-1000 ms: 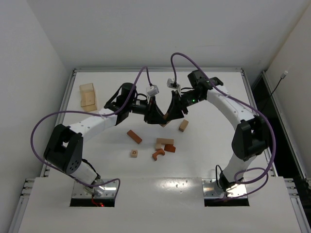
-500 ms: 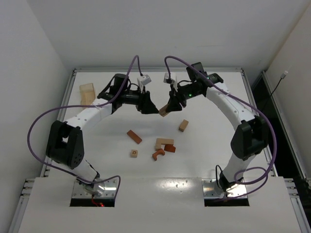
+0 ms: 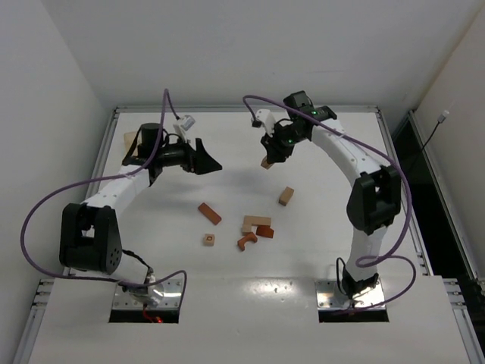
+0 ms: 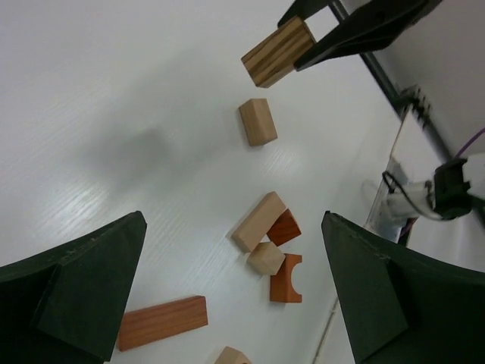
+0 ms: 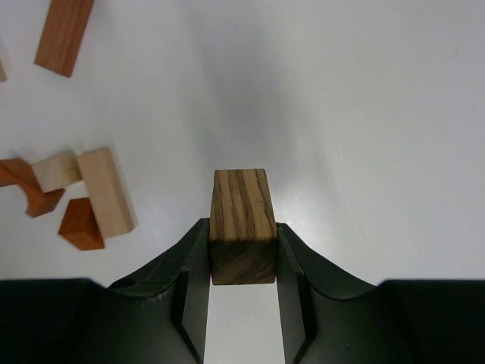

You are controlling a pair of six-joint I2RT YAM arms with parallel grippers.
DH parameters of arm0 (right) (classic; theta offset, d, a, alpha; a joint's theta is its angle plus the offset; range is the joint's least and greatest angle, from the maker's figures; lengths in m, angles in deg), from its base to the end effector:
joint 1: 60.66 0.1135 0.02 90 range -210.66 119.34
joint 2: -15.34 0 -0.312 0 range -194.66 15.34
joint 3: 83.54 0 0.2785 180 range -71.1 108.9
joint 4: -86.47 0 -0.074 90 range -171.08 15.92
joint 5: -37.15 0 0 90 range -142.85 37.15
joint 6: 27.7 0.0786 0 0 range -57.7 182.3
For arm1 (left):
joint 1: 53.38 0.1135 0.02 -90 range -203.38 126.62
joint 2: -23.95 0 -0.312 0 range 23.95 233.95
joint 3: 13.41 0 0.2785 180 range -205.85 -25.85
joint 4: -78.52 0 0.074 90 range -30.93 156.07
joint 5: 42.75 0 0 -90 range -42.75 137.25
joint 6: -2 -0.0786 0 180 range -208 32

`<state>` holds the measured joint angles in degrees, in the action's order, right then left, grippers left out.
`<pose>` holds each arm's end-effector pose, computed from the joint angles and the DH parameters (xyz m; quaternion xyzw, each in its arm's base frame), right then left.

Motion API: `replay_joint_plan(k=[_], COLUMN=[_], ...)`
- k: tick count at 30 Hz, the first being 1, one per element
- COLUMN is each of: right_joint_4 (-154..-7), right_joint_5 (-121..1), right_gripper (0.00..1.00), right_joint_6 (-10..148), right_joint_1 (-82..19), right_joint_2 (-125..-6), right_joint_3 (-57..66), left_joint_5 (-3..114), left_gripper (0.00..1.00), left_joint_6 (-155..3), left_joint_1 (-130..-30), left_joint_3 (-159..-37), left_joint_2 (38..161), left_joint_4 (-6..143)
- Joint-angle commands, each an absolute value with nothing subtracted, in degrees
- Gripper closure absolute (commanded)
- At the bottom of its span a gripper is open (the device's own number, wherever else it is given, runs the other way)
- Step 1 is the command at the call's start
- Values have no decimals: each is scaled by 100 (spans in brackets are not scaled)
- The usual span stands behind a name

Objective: Build the wood block tower

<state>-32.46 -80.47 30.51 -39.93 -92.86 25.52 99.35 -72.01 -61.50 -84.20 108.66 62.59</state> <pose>0.4241 0.1995 0.2894 -0.4702 0.8145 0.2056 0.2707 0.3552 -0.1133 0.2963 0.1662 0.7907 -0.4657 0.3609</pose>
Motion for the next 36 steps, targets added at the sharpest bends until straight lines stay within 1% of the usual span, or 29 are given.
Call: replay_joint_plan(k=[1, 4, 6, 9, 13, 24, 28, 36], right_joint_4=[-2786, -2004, -1668, -1332, -1385, -1438, -1561, -1613], right_joint_5=[-8000, -8001, -7810, -7378, -6965, -6683, -6411, -6296], right_gripper=[100, 100, 100, 100, 100, 100, 100, 99], right_joint_6=[2427, 2162, 1994, 1862, 1862, 1915, 1915, 1862], right_joint_1=[-3870, -3869, -3790, -3562, -3351, -2982, -2876, -2770], right_joint_2=[-9844, -10408, -10969, -11463, -11658, -12211, -12317, -12432], right_joint_3=[3435, 4489, 5225, 5686, 5687, 6100, 6100, 6153], left_joint_5=[10157, 10508, 10282, 9939, 9762, 9937, 9937, 9937], left_gripper=[0, 0, 0, 0, 0, 0, 0, 0], left_joint_6=[-6044, -6127, -6181, -6181, -5883, -5996, -5996, -5996], left_joint_1=[-5586, -5321, -5198, -5127, -5066, -4960, -4960, -4960], left_joint_3=[-8070, -8069, -8069, -7991, -7736, -7841, -7841, -7841], left_joint_2=[10840, 10938, 10798, 10544, 10341, 10393, 10393, 10446], left_joint_4=[7081, 7160, 7161, 7161, 7381, 7319, 7319, 7319])
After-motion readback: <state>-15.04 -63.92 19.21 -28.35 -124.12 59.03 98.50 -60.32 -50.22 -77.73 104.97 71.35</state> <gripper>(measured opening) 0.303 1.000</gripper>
